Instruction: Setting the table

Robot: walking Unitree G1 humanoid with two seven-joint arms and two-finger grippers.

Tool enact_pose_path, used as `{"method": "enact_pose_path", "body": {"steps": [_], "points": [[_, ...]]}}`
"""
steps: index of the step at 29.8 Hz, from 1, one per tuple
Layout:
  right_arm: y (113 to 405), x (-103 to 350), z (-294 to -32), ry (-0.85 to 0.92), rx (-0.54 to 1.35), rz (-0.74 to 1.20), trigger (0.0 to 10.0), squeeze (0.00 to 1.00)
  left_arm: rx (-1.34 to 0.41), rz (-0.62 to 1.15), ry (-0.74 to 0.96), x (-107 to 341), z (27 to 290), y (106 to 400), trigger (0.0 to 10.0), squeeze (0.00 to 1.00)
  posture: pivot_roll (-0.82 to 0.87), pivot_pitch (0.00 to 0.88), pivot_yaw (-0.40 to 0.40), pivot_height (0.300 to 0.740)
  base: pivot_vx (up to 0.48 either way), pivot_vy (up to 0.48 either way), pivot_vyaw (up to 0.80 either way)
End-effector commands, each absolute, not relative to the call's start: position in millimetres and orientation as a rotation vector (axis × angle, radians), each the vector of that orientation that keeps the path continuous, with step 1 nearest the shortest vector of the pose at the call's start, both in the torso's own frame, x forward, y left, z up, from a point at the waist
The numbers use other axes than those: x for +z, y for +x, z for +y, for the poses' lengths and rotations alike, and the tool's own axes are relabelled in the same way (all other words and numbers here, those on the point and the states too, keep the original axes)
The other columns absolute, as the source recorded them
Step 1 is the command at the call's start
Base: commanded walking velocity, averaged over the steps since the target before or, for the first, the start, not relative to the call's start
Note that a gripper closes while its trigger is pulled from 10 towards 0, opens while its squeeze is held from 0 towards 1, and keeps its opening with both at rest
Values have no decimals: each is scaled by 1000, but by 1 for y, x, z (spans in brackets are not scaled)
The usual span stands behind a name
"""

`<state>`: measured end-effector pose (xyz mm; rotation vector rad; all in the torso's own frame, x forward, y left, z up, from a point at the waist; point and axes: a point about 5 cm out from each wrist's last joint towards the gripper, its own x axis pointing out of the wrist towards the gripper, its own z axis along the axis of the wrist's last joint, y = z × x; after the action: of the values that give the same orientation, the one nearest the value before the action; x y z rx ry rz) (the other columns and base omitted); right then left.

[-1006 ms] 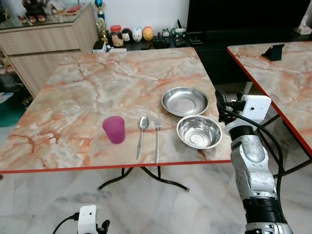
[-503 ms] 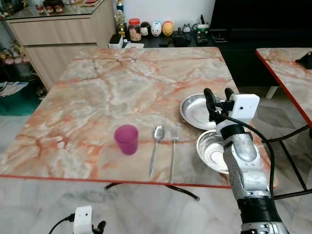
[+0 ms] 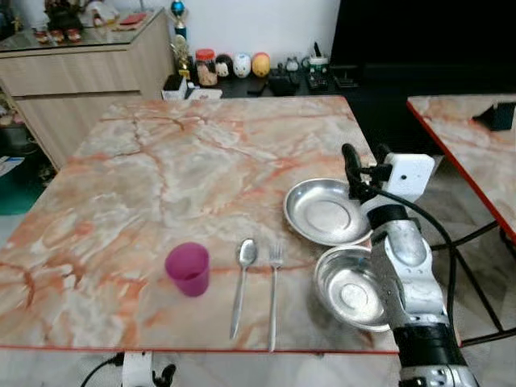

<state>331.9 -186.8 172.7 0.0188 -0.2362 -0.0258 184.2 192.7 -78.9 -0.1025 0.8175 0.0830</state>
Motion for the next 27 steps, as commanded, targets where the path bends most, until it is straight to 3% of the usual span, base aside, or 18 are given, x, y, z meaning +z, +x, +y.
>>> {"method": "enact_pose_path", "body": {"steps": [1,8,16,18,19,20,23,24,25,27], "points": [[334,181,-179,28,-9,-271,10000,0,110,832,-92,-79,205,180,10000,0,-60,0,32,740,0,0,0],[334,181,-191,24,-79,-264,10000,0,105,845,-81,-81,208,174,10000,0,-60,0,32,740,0,0,0],[343,166,-214,63,-193,-90,10000,0,110,864,-72,-84,211,166,10000,0,-56,0,29,740,0,0,0],[350,156,-219,142,-206,19,10000,851,108,865,-71,-84,211,166,10000,0,-58,0,29,740,0,0,0],[351,155,-219,163,-207,37,10000,851,108,865,-71,-84,211,166,10000,0,-58,0,29,740,0,0,0],[353,153,-220,183,-206,63,10000,1000,108,863,-71,-84,211,166,10000,0,-57,0,29,740,0,0,0],[357,148,-221,199,-196,127,10000,1000,107,857,-72,-84,211,166,10000,0,-54,0,30,740,0,0,0],[358,147,-221,198,-186,142,10000,643,106,856,-73,-84,211,166,10000,0,-56,0,31,740,0,0,0],[360,145,-219,216,-165,166,10000,0,105,854,-73,-84,211,167,10000,0,-56,0,31,740,0,0,0],[361,143,-218,234,-145,184,10000,0,103,852,-73,-83,211,167,10000,0,-52,0,30,740,0,0,0]]}}
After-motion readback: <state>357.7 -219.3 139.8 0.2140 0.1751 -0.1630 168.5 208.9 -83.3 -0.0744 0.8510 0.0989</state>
